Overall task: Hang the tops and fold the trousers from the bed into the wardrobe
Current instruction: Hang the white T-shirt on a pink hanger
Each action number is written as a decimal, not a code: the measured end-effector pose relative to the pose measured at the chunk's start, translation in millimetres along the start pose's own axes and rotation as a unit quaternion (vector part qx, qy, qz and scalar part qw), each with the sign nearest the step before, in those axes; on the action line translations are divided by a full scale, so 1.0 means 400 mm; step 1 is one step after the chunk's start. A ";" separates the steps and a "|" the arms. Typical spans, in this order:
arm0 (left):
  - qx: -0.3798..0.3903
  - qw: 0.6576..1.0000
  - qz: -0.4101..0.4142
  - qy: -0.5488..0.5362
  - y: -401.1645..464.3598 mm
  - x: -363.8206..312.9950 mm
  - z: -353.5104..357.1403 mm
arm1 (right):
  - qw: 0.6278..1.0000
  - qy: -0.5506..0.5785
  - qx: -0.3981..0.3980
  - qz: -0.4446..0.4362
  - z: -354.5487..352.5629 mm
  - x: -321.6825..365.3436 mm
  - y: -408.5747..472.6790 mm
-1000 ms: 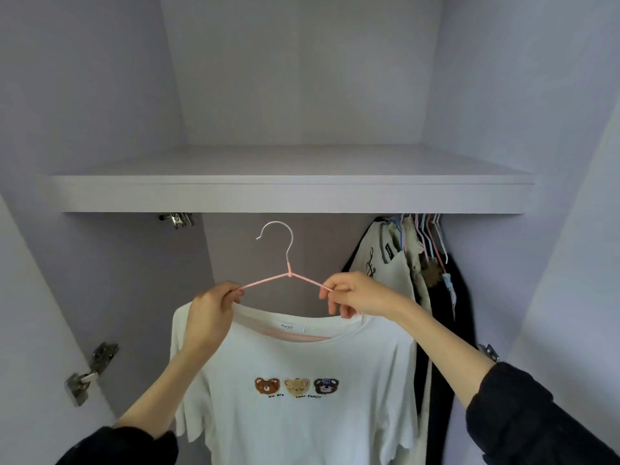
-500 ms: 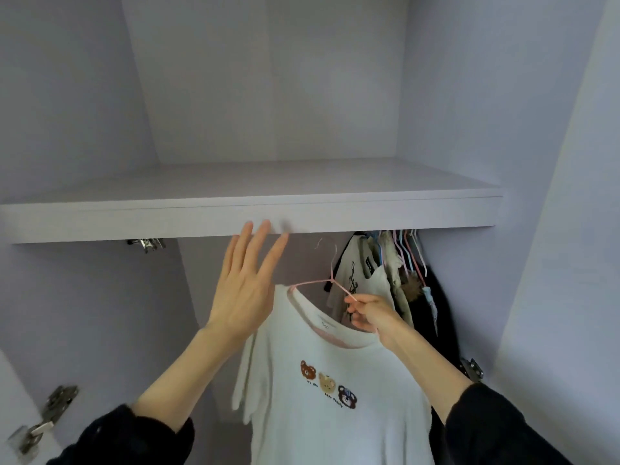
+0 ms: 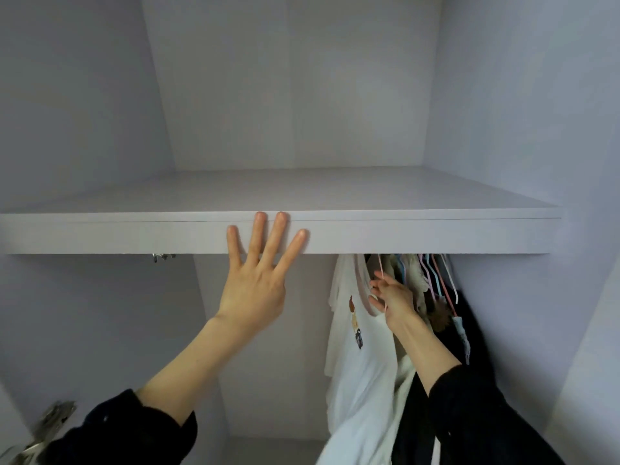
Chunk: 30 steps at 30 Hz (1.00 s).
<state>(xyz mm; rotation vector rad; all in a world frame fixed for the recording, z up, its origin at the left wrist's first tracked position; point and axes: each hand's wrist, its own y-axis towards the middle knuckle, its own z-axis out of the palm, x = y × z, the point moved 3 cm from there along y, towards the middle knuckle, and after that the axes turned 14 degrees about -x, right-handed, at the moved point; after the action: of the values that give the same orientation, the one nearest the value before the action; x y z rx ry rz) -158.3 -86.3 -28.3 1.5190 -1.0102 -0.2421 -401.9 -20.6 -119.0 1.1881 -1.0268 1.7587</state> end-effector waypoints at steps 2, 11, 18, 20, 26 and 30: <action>-0.006 1.000 0.002 0.004 -0.002 -0.002 0.004 | 1.000 0.003 -0.002 0.005 0.023 0.010 0.023; -0.023 0.999 0.001 0.023 -0.001 -0.006 0.018 | 1.000 -0.005 -0.014 0.026 0.054 0.009 0.081; -0.017 1.000 -0.007 0.025 -0.002 -0.006 0.015 | 0.998 -0.028 -0.059 0.002 0.013 -0.006 0.091; -0.014 1.000 -0.007 0.025 -0.004 -0.005 0.014 | 0.996 -0.030 -0.087 -0.007 -0.004 -0.002 0.095; 0.018 0.999 -0.016 0.027 -0.004 -0.006 0.003 | 0.981 -0.125 -0.142 -0.050 -0.042 0.018 0.102; 0.053 0.998 -0.026 0.020 0.000 -0.012 -0.013 | 0.973 -0.196 -0.116 -0.032 -0.048 0.037 0.082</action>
<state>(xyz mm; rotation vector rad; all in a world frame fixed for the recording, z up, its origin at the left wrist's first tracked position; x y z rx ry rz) -157.6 -79.1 -29.0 1.6423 -0.9648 -0.1966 -441.9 -13.3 -116.3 1.4289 -1.3650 1.3365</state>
